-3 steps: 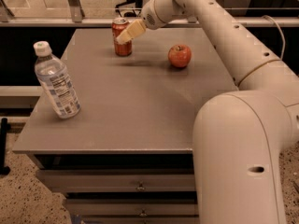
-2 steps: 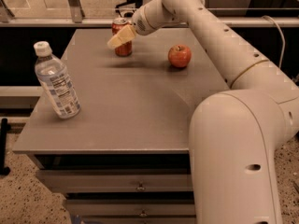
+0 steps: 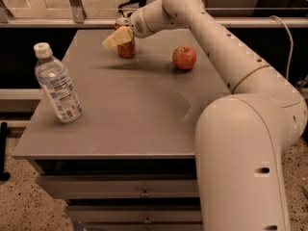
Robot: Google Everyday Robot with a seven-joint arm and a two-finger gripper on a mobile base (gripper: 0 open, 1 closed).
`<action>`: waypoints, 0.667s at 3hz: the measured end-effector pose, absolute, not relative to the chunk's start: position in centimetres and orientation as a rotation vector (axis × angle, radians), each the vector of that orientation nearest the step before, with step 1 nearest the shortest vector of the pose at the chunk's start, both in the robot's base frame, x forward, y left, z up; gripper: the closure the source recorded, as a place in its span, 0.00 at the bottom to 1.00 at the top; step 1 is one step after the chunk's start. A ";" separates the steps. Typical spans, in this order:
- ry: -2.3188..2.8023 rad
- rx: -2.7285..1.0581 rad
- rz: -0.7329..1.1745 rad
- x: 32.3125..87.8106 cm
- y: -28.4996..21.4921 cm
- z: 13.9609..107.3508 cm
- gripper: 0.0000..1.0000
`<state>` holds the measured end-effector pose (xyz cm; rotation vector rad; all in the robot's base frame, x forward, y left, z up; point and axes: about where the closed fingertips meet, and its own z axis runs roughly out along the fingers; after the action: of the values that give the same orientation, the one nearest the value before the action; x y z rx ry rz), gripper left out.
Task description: Move coke can near blue plastic bottle
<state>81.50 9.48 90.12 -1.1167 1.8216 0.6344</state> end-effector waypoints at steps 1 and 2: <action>1.818 -1.095 0.656 81.3 9.5 89.9 0.39; 1.803 -1.068 0.661 80.6 8.7 90.2 0.62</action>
Offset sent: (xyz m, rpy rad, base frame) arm -0.0251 -0.0326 0.0129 0.0884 -0.0387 -0.0516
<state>80.61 8.68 90.22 -1.0683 1.8026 0.6611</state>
